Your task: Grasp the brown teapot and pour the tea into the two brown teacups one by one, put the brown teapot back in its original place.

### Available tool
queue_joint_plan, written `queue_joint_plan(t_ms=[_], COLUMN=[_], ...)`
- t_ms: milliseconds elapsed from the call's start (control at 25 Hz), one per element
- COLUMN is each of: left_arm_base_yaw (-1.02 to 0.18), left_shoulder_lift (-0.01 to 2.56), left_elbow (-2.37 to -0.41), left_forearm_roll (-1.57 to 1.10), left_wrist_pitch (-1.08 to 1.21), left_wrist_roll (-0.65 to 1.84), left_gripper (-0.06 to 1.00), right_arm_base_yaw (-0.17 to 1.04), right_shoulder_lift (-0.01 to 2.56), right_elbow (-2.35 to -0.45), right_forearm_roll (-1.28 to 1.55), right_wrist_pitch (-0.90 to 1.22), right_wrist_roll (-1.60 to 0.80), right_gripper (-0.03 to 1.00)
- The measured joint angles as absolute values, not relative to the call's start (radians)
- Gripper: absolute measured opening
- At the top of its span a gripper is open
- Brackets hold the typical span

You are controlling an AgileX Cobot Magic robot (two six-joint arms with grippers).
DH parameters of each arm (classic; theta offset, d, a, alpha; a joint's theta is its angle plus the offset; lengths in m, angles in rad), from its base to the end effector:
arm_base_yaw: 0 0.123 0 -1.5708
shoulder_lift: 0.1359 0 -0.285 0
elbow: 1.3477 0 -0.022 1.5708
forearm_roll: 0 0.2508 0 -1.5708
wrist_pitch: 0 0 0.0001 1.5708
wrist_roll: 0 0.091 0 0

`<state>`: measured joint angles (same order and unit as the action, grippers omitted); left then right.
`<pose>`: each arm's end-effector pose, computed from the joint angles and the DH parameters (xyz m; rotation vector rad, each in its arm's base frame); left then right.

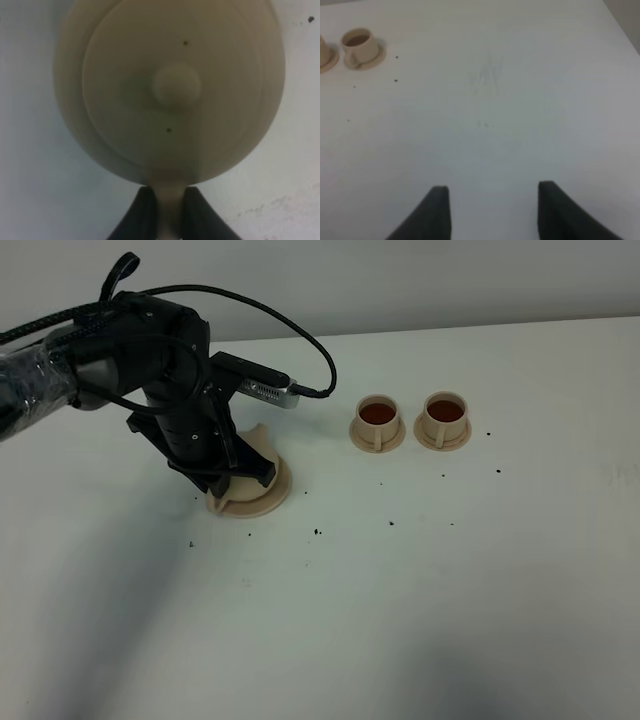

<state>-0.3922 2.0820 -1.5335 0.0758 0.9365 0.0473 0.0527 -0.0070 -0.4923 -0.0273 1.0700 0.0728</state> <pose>0.3919 -0.1561 0.1690 0.7023 2.8752 0.0507 -0.0053 -0.0025 0.2744 0.0220 2.0542 0.0452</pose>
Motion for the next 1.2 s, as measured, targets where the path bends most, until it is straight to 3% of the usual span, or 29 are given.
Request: queue_joint_plan(t_ms=[760, 1080, 1200], left_arm_base_yaw=[-0.392, -0.392, -0.392], left_shoulder_lift=[2.101, 2.089, 2.043], left_elbow=[-1.533, -1.535, -1.535], left_forearm_roll=[0.077, 0.077, 0.077], left_wrist_pitch=[0.941, 1.014, 1.091], left_wrist_roll=[0.063, 0.067, 0.067], left_gripper=[0.18, 0.48, 0.52], right_arm_base_yaw=[0.053, 0.053, 0.053], right_shoulder_lift=[-0.007, -0.007, -0.007], right_elbow=[-0.492, -0.492, -0.492], right_forearm_roll=[-0.027, -0.027, -0.027], right_wrist_pitch=[1.070, 1.070, 1.070], right_wrist_roll=[0.073, 0.073, 0.073], right_gripper=[0.43, 0.42, 0.42])
